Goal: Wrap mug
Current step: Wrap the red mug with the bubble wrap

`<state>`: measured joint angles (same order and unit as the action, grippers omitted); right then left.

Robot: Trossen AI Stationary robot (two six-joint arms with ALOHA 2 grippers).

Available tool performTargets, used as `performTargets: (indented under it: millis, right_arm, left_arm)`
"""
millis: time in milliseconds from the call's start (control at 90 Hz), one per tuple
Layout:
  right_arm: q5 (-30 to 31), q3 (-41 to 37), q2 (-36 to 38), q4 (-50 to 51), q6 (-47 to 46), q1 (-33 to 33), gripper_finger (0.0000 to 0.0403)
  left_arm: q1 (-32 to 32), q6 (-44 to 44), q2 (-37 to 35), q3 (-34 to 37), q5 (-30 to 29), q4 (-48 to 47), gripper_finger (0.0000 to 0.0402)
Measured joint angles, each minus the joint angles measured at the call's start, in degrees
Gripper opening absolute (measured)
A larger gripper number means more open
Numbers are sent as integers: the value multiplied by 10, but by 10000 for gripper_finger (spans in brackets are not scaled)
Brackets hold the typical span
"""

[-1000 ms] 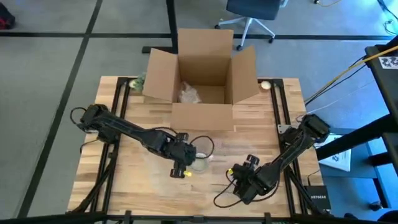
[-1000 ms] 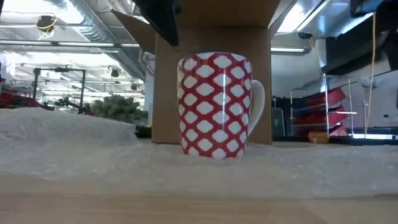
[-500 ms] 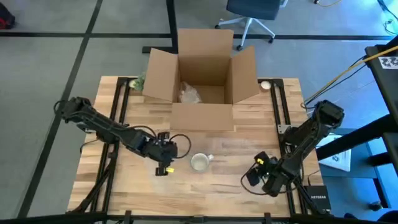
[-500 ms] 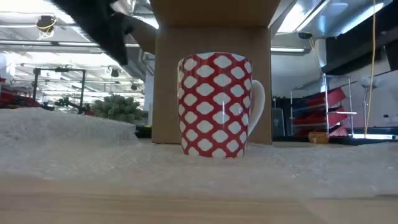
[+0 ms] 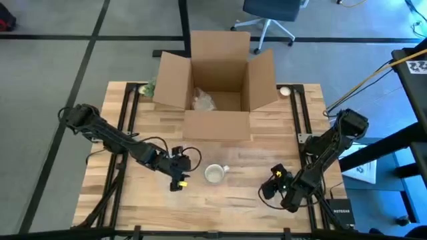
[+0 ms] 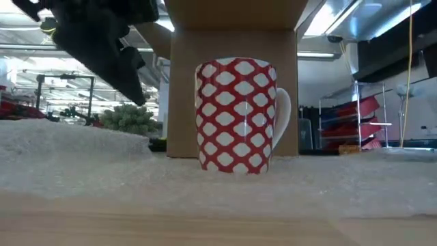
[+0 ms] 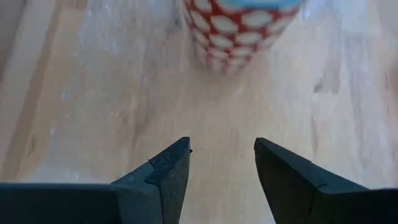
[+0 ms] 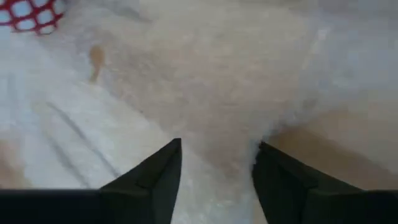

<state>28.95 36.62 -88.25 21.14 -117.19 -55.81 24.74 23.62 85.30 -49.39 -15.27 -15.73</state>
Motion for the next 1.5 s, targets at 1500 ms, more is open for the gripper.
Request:
performTargets:
  millis: [1500]
  right_arm:
    - [-108, 207, -102, -287, 950, 345, 2]
  left_arm:
    - [-30, -33, 8, 21, 55, 130, 164]
